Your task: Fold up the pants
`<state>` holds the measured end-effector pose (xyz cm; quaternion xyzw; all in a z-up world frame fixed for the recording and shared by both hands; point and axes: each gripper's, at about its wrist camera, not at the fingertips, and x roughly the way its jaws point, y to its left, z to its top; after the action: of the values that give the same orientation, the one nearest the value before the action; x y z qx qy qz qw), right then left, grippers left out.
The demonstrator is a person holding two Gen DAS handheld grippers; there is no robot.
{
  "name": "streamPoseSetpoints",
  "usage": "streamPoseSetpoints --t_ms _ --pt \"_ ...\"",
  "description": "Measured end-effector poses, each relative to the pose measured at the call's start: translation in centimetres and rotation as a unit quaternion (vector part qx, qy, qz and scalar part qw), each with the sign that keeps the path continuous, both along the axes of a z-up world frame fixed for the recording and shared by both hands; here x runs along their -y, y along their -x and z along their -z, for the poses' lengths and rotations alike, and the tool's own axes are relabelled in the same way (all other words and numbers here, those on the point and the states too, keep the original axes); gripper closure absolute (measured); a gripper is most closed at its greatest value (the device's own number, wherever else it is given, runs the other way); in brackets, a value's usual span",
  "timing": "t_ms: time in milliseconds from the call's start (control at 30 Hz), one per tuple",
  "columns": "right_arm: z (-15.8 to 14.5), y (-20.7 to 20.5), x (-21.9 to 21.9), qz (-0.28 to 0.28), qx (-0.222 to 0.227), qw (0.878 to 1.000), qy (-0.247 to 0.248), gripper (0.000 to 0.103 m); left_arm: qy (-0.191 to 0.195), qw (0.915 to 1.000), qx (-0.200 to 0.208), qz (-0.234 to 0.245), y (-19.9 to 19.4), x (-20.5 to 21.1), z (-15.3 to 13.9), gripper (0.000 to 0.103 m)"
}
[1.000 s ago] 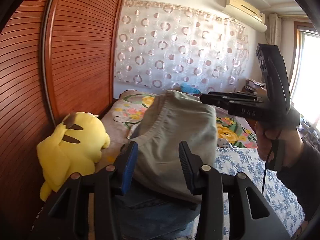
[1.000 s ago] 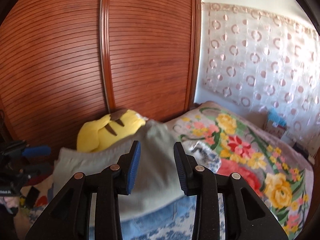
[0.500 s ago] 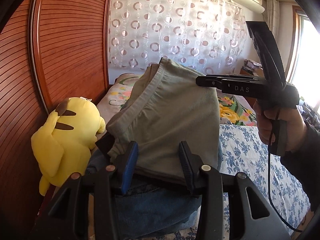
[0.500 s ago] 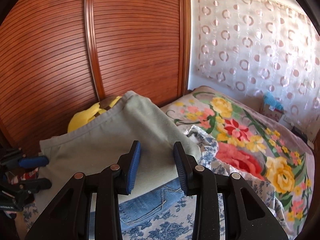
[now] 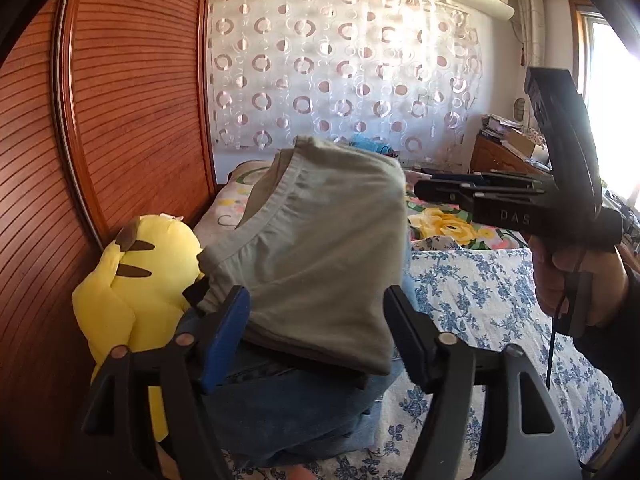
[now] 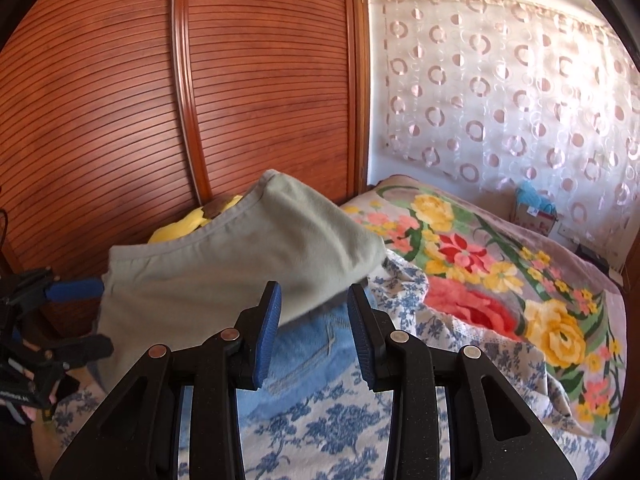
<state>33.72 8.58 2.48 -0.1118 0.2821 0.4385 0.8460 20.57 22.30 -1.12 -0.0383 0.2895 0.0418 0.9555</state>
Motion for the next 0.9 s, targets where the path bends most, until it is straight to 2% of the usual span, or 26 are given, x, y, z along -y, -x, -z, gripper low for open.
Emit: streamPoseSetpoints --t_ms 167,400,633,900 --pt "-0.4 1.0 1.9 0.010 -0.001 1.000 -0.010 0.069 -0.005 0.9995 0.031 0.004 1.2 1.0 -1.8 0.022" --pt "-1.7 2.5 5.3 0.031 0.005 0.999 -0.024 0.068 -0.020 0.9982 0.055 0.016 2.3 2.9 -3.8 0.021" --pt "-3.3 5.4 9.7 0.068 0.021 0.996 -0.046 0.056 -0.017 0.9959 0.074 0.050 3.3 5.9 -5.5 0.020" --pt "-4.9 10.0 16.4 0.153 0.055 0.984 -0.067 0.040 -0.022 0.9933 0.091 0.068 4.6 9.5 -6.5 0.020"
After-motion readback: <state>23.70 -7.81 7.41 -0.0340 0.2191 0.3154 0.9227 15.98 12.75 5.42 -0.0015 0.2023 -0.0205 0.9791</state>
